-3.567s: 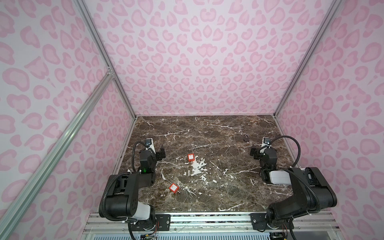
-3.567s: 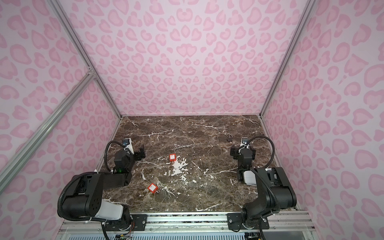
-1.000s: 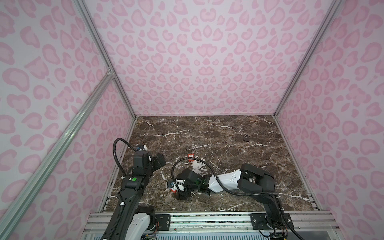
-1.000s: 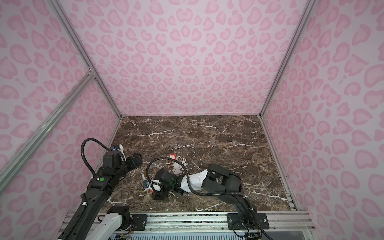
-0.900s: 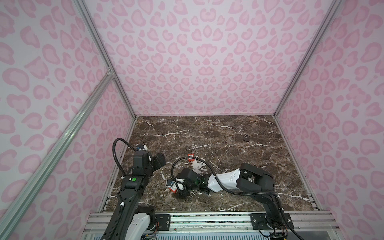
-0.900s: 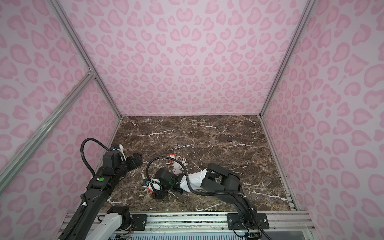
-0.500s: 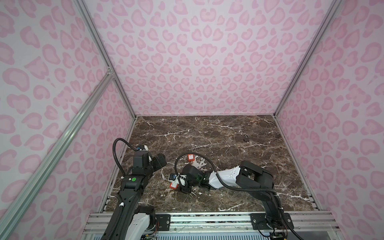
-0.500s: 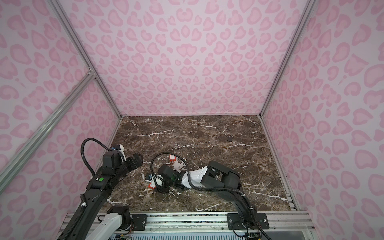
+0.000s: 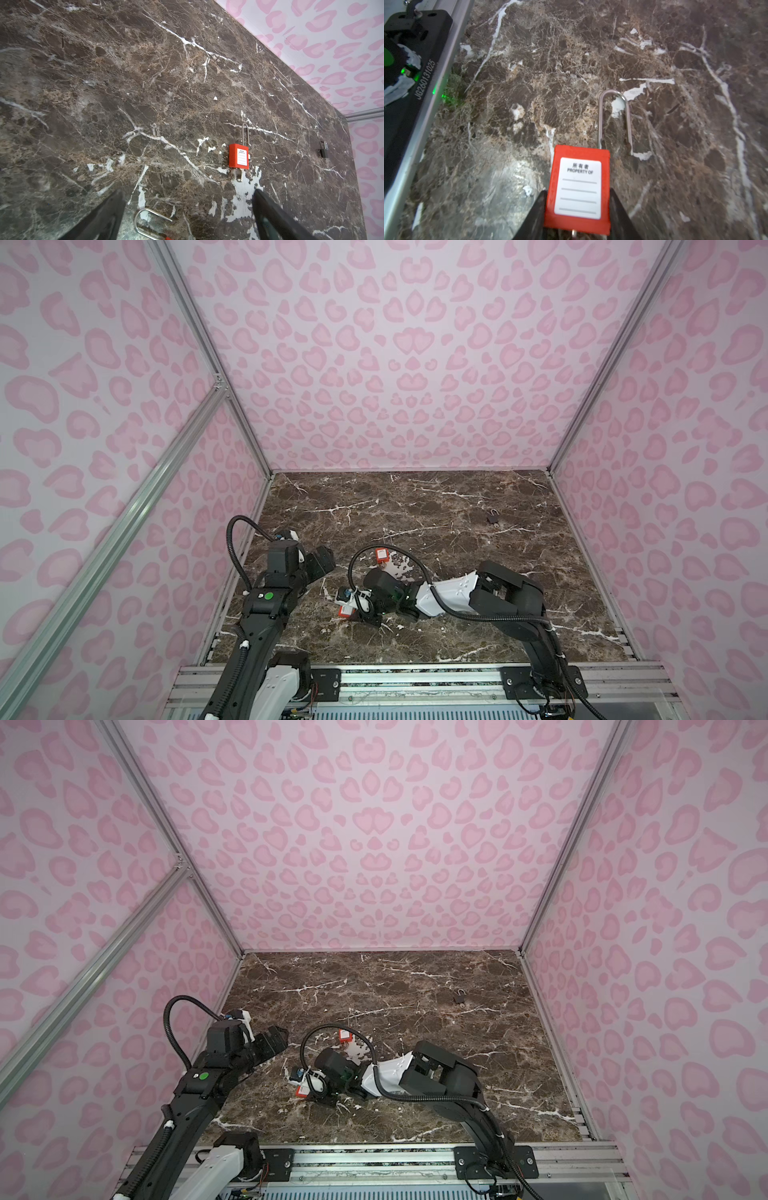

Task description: Lock with the key

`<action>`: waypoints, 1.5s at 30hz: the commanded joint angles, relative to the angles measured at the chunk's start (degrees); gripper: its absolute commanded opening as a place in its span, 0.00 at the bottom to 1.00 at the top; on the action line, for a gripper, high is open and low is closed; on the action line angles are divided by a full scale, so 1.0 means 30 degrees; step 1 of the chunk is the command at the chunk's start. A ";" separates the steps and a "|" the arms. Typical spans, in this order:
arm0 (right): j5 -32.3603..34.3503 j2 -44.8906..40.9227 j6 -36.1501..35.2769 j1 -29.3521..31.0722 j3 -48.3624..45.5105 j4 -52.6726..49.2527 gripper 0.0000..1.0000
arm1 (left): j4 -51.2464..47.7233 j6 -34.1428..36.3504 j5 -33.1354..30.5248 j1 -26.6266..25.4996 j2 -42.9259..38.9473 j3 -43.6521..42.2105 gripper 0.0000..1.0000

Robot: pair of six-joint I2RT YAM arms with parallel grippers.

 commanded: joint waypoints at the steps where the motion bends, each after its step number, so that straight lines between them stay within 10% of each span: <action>1: 0.0111 -0.0341 0.0565 -0.0241 -0.0632 0.1162 0.28 | 0.0207 -0.0569 0.0567 0.0017 0.0203 0.0096 0.97; 21: -0.0835 -0.6807 0.3646 -0.7339 -0.5304 0.3454 0.25 | 0.5043 -0.5280 0.6260 -0.3153 0.4759 0.1836 0.91; 27: -0.1186 -0.8007 0.3189 -0.7747 -0.5352 0.2327 0.25 | 1.1294 -0.7972 0.9606 -0.3789 0.6652 0.0902 0.89; 45: -0.2142 -0.9798 0.3037 -0.7743 -0.4816 0.0567 0.25 | 1.2046 -0.7758 1.0685 -0.6242 1.0359 0.3051 0.65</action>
